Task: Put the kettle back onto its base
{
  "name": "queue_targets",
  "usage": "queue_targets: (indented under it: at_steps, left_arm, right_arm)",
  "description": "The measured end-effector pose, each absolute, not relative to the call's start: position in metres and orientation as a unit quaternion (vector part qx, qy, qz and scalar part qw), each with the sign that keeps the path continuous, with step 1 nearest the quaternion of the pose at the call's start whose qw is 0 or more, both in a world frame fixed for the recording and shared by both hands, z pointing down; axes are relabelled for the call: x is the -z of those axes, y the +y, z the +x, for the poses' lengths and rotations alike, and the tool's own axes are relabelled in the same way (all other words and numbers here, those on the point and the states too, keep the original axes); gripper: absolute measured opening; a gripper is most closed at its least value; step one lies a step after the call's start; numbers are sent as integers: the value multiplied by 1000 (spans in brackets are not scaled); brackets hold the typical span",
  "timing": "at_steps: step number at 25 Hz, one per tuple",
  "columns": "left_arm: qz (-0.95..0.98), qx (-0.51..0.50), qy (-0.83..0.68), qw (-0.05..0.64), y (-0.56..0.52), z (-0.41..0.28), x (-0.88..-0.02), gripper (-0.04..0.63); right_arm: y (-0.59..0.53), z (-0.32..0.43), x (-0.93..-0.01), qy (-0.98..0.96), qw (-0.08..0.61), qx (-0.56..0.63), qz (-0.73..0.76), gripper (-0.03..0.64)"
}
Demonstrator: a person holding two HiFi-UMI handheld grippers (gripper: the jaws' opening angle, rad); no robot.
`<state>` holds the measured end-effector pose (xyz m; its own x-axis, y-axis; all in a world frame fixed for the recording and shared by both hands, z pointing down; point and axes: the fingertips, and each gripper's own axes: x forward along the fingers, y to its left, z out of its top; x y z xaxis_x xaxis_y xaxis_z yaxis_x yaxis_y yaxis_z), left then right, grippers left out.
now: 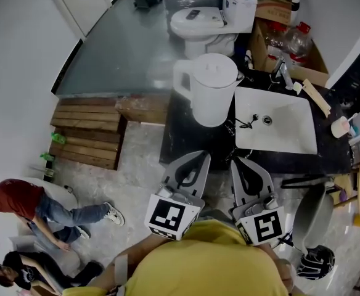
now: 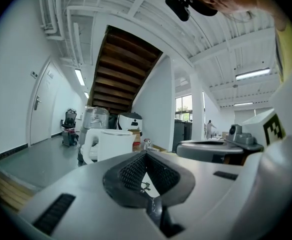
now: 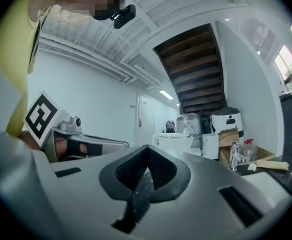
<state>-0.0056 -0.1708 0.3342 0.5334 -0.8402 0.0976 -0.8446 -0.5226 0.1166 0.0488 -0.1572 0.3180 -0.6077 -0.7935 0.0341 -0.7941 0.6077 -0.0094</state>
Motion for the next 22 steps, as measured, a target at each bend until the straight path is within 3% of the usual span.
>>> queue_targets:
  at_steps: [22]
  left_arm:
    - [899,-15,-431,72,-166,-40,-348,9]
  right_arm:
    - [-145,1,-322,-879,29,29,476,5]
